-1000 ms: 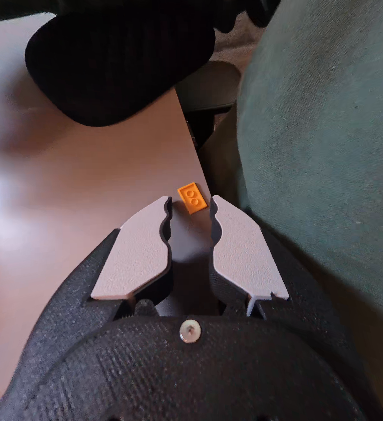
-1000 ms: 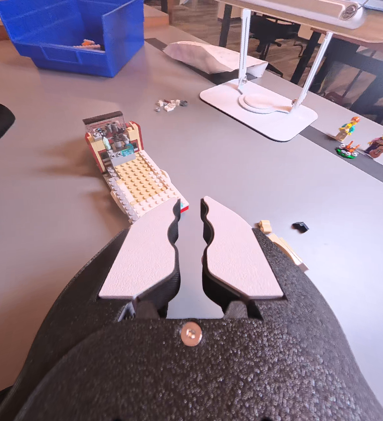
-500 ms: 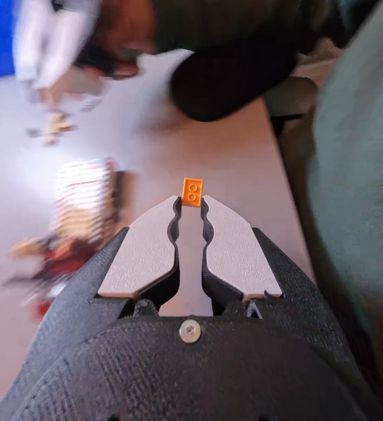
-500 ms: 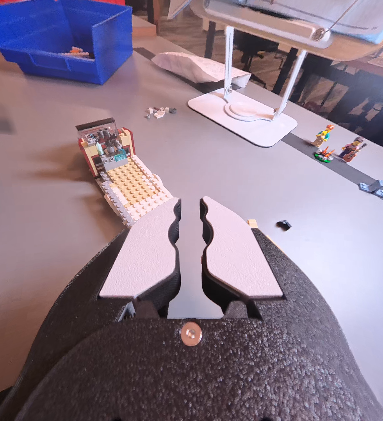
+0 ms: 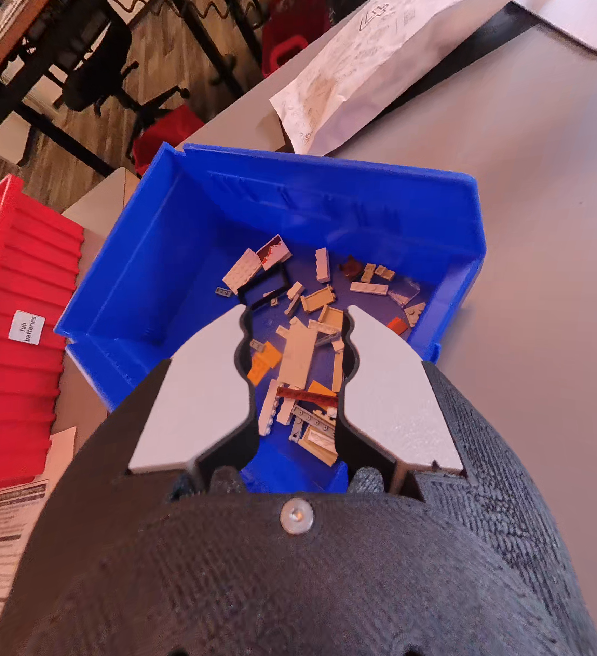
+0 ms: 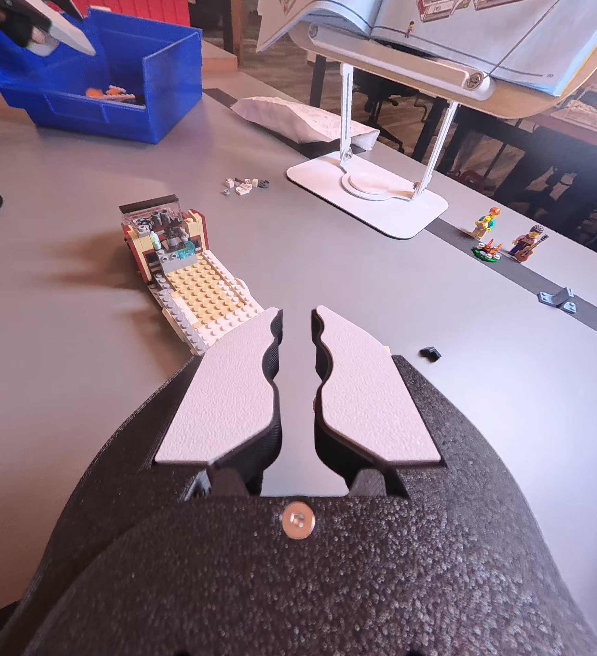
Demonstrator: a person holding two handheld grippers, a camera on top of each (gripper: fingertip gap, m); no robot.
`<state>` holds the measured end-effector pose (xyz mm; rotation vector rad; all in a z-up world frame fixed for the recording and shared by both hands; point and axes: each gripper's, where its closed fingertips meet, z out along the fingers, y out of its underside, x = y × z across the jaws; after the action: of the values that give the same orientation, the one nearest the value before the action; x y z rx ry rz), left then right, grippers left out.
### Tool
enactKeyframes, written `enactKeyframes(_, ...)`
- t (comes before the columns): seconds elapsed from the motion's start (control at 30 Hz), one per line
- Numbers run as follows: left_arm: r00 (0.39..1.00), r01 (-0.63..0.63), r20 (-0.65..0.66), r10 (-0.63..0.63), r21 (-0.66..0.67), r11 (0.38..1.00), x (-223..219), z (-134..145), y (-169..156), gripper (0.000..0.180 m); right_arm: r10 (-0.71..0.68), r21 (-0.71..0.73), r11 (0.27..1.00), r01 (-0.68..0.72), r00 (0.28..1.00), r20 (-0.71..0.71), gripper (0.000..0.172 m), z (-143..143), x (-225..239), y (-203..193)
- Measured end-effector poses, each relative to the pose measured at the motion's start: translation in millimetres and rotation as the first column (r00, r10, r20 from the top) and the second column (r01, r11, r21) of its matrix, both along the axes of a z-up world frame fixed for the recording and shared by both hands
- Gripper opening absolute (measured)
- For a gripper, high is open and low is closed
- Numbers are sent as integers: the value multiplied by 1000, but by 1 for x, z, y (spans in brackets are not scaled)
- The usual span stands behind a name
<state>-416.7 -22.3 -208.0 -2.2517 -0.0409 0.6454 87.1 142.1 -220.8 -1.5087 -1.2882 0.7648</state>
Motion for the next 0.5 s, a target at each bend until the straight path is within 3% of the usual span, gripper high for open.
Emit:
enactKeyframes(0.17, 1000, 27, 5, -28, 65, 998, 4, 2, 8, 53, -11, -19, 1000, 11, 1000, -12, 15, 0, 2, 3)
enactKeyframes(0.27, 992, 116, 26, -121, 156, 981, 25, 12, 18, 48, -3, -25, 1000, 3, 1000, -11, 15, -2, 0, 1)
enactKeyframes(0.4, 938, 308, 39, -345, 367, 878, 80, 39, 38, 41, -2, -15, 1000, 1, 1000, -12, 16, -2, -2, 0)
enactKeyframes(0.5, 894, 403, -7, -449, 453, 795, 115, 48, 50, 41, -6, -10, 1000, 6, 1000, -26, 16, 0, -4, -1)
